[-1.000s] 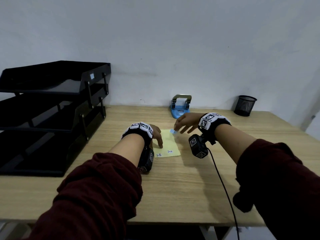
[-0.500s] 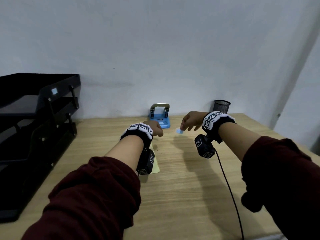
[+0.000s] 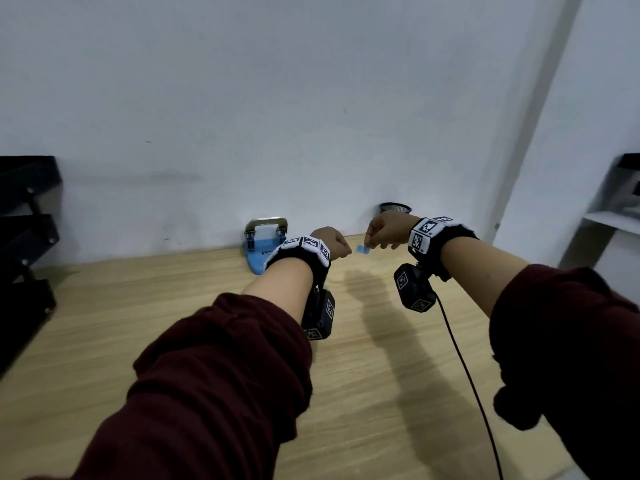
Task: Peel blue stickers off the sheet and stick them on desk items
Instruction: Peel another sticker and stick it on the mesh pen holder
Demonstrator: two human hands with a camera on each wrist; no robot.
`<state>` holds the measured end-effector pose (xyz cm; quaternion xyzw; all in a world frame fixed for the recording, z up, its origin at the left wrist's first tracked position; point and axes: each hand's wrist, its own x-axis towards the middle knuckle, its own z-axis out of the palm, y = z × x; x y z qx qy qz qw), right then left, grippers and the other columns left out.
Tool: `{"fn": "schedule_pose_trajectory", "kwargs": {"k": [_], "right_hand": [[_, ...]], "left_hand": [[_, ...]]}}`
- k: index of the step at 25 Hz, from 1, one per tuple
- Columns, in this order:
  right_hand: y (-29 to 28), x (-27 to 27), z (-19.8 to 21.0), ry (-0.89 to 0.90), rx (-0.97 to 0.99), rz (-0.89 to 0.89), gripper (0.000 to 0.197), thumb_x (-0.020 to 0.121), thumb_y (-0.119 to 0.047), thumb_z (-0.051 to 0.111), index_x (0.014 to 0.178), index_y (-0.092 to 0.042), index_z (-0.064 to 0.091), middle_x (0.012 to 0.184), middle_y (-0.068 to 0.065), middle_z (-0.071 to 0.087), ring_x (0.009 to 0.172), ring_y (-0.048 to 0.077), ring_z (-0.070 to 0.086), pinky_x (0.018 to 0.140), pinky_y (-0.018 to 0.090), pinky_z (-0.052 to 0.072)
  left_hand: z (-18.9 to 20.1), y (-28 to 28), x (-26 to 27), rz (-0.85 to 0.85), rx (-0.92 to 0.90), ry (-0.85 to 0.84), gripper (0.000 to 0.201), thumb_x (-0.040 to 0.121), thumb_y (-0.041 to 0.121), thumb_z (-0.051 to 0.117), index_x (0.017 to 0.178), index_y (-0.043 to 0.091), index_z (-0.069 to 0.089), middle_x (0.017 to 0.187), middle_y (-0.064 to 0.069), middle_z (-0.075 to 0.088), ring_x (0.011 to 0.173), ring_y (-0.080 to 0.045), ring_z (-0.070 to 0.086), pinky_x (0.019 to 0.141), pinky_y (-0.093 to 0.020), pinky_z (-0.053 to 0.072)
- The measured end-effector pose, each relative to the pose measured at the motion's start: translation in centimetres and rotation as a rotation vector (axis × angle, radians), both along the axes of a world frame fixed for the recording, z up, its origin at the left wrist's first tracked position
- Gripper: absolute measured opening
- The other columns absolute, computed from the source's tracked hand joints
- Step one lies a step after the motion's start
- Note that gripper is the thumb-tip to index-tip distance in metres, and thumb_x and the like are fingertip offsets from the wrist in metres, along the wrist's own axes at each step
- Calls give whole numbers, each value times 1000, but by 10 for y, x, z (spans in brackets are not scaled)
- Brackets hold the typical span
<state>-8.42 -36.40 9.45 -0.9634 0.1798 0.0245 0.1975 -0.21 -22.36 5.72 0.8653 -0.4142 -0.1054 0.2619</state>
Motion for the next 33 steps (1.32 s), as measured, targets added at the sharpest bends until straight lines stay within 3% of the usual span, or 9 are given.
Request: {"fn": "schedule_pose_trajectory", "kwargs": {"k": [3,6,9,12,15,16,21,27,33], "right_hand": [[-28,2,2,-45,-100,-41,15,85,-15,64,69,-17,65,64,-3,58,61,10,53,57,24,45],[-62,5,-1,-92,-200,-94,12,82,-18,66,83,-7,70,83,7,68,84,21,63,76,29,53],[-96,12,-7,-101,-248,-124,6,82,-17,65,76,-17,66,85,2,63,84,16,55,60,21,41],[-129,22,-15,-98,-292,-162,24,83,-22,65,62,-26,55,79,-2,58,84,19,53,60,24,38],[-156,33,-24,-133,-301,-180,8,83,-27,66,81,-20,69,93,2,68,97,23,62,77,30,50],[-164,37,-27,-143,-311,-184,14,83,-28,66,90,-17,71,101,4,70,101,23,62,83,33,51],[-189,60,-34,-221,-371,-197,15,83,-25,64,94,-18,73,113,5,67,108,25,60,88,36,51],[-205,84,-43,-275,-391,-192,10,82,-22,65,90,-22,71,114,3,60,109,24,58,88,35,50],[-203,88,-44,-255,-372,-161,14,80,-14,60,87,-21,71,110,3,64,105,25,60,87,36,52]], "left_hand": [[1,-30,10,5,-50,-12,29,91,12,54,114,7,71,124,-11,68,116,-29,61,71,-23,42],[-1,-59,22,27,-92,-25,29,89,14,55,111,7,72,122,-11,69,115,-27,62,79,-22,40],[-4,-91,34,26,-96,-44,28,89,14,55,109,6,73,118,-12,71,113,-27,63,82,-25,43],[-8,-122,44,54,-125,-63,28,89,16,55,105,3,73,114,-15,71,111,-30,63,89,-29,48],[-14,-156,51,74,-129,-74,36,85,23,54,106,0,71,114,-18,70,111,-33,63,87,-29,47],[-16,-167,54,78,-132,-79,38,84,25,53,107,-1,70,114,-18,70,111,-33,63,87,-30,47],[-26,-204,73,76,-185,-117,25,87,7,53,103,4,72,115,-14,70,111,-31,63,93,-33,48],[-40,-226,96,46,-243,-199,36,85,9,58,121,4,57,127,-17,54,122,-31,50,101,-35,41],[-42,-238,93,-58,-236,-206,42,89,12,58,130,3,55,134,-16,57,126,-30,52,103,-34,40]]}}
